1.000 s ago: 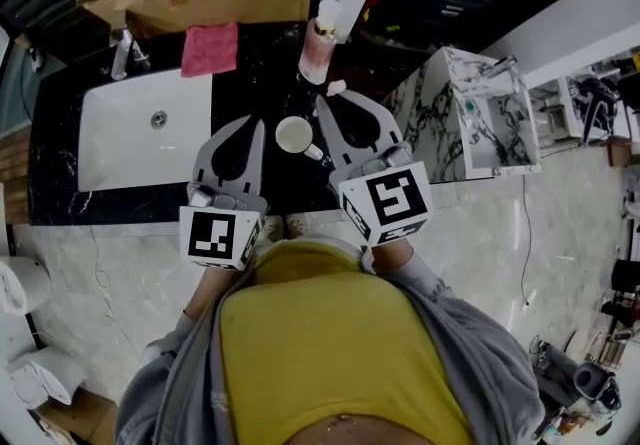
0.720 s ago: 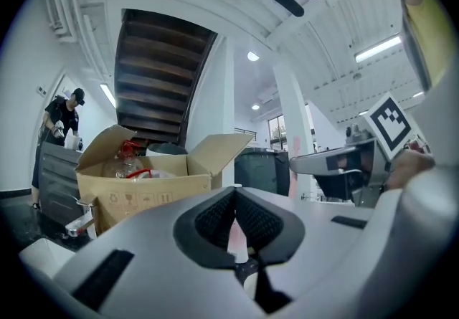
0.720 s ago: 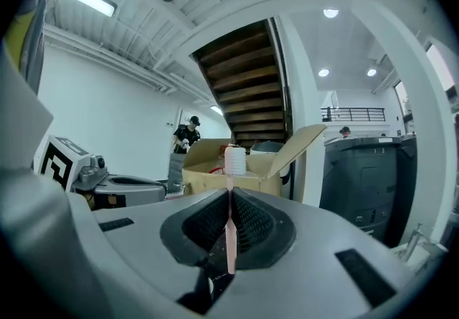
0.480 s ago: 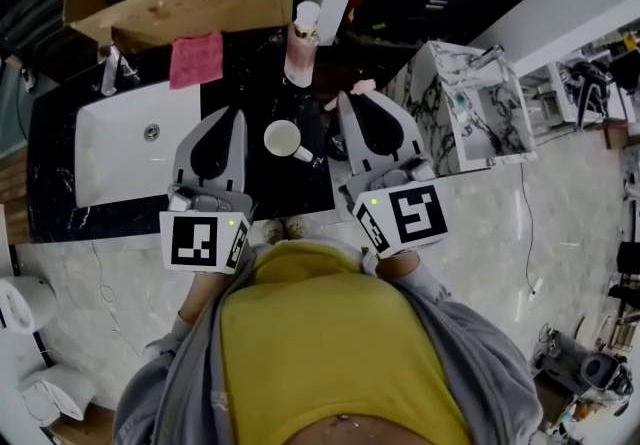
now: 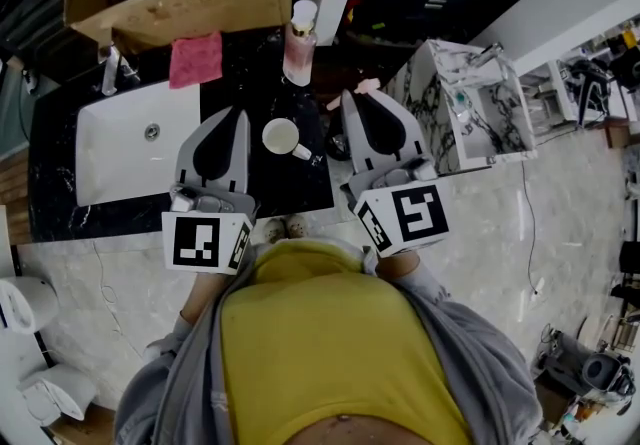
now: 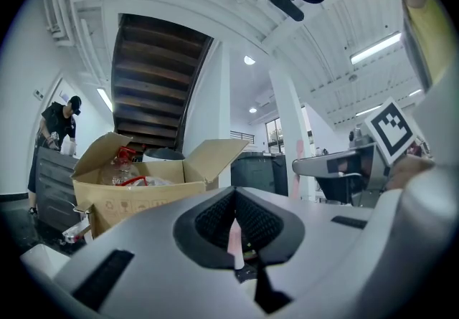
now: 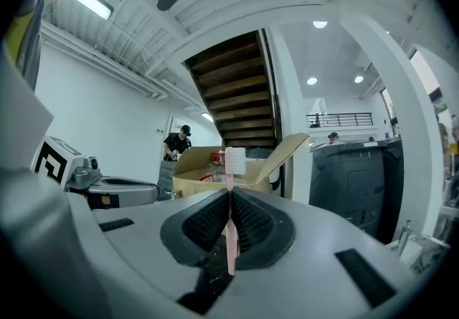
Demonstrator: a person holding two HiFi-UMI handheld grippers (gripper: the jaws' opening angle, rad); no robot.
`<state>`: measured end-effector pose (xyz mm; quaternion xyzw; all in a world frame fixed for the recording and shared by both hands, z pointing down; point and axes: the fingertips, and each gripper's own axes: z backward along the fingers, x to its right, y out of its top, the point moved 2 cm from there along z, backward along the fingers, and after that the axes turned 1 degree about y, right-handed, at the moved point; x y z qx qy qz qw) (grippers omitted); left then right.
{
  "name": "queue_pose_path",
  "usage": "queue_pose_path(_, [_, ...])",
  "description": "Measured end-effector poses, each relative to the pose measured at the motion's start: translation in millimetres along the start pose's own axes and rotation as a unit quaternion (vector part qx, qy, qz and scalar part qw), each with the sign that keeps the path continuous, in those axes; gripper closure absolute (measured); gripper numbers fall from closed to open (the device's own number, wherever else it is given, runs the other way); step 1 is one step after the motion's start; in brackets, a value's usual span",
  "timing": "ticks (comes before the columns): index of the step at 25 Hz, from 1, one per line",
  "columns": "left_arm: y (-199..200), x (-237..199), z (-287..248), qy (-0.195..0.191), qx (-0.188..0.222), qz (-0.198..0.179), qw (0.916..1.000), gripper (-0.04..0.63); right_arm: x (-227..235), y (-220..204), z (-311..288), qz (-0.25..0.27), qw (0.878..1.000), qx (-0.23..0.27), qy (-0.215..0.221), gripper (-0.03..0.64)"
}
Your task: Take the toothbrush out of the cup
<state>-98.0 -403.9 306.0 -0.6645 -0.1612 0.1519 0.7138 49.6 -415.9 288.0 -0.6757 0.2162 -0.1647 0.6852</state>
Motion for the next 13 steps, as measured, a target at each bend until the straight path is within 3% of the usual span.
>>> queue_pose_path(13, [2.7,17.4,6.9,0.012,0.008,0.001,0.9999,0.595,4.9,0.9,16.0,-0.002,1.000,0.008,0.011,0.594])
